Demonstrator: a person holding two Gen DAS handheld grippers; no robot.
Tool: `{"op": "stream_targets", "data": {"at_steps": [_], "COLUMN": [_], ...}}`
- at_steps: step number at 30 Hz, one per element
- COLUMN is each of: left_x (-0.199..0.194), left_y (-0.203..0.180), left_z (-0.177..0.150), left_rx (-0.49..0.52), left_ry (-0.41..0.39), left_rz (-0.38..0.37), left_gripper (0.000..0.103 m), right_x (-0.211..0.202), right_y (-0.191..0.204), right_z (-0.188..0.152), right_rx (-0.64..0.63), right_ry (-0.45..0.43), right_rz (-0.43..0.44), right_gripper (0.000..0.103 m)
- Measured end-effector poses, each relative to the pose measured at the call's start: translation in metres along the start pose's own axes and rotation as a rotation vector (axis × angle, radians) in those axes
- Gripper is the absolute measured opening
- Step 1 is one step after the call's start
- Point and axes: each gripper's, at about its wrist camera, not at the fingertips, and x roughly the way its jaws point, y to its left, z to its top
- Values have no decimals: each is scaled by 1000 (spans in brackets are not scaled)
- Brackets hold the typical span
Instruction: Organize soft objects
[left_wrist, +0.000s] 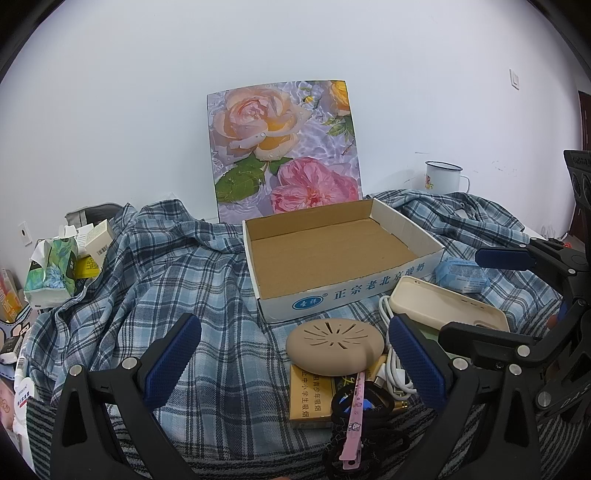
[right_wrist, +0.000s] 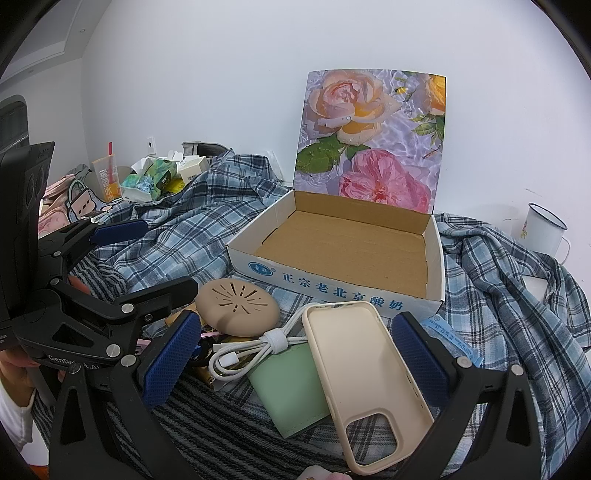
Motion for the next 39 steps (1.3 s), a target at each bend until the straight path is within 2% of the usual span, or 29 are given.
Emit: {"op": "stream_targets", "data": {"at_steps": [23,28,31,35,36,39], "left_x": [0,-7,-7,-4,-1,7], "left_y": [0,2,6,17,21,24], "left_z": [0,-1,1,4,5,3], "left_rx": [1,1,-13,-72,-87,-92], "left_ry": [-5,-23,-18,18,48,113], "left_rz": [0,-23,-68,-155,-195,-245], "left_gripper": [103,103,103,103,103,103], "right_x": [1,-7,-15,-30,-33,-35], "right_y": [2,0,-2,-13,-15,-20], "right_z": [1,1,1,0,-1,-1], "right_rx": [0,0,16,66,76,101], "right_ry": [-1,-27,-59,-145,-157,-167], "right_rz": [0,0,19,32,35,36], "right_gripper": [103,103,103,103,103,103]}}
